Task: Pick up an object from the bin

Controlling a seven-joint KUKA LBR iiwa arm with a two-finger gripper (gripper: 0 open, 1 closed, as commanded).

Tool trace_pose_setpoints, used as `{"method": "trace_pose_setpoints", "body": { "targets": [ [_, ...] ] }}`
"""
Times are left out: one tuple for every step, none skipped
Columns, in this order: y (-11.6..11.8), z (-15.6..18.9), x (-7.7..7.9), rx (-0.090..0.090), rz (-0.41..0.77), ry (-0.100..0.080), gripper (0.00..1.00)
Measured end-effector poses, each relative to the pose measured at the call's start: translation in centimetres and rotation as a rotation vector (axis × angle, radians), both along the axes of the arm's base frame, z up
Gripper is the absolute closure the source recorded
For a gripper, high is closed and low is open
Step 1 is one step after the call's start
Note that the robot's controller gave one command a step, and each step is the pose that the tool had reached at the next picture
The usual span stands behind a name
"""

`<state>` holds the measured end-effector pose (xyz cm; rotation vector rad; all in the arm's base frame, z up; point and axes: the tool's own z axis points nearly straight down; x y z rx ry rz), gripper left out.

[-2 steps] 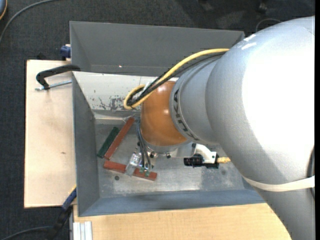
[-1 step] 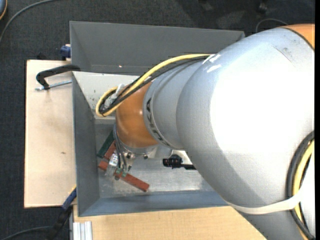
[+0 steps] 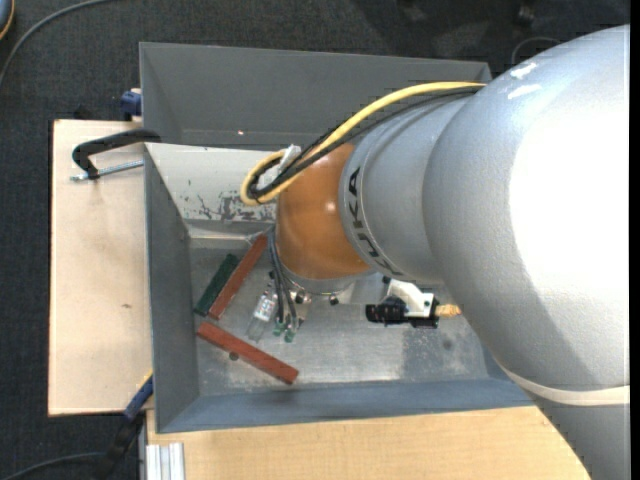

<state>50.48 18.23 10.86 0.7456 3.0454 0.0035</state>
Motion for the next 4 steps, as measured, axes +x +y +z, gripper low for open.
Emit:
{"method": "trace_pose_setpoints", "body": {
  "targets": [
    [0.2,-0.2,-0.1,0.0,0.004,0.003,0.0],
    [3.7,-4.0,0.0,0.001,0.069,0.008,0.0],
    [3.6,-3.8,0.1,0.0,0.067,0.006,1.0],
    [4.1,15.5,0.1,0.005,0.04,-0.006,1.0]
  ]
}}
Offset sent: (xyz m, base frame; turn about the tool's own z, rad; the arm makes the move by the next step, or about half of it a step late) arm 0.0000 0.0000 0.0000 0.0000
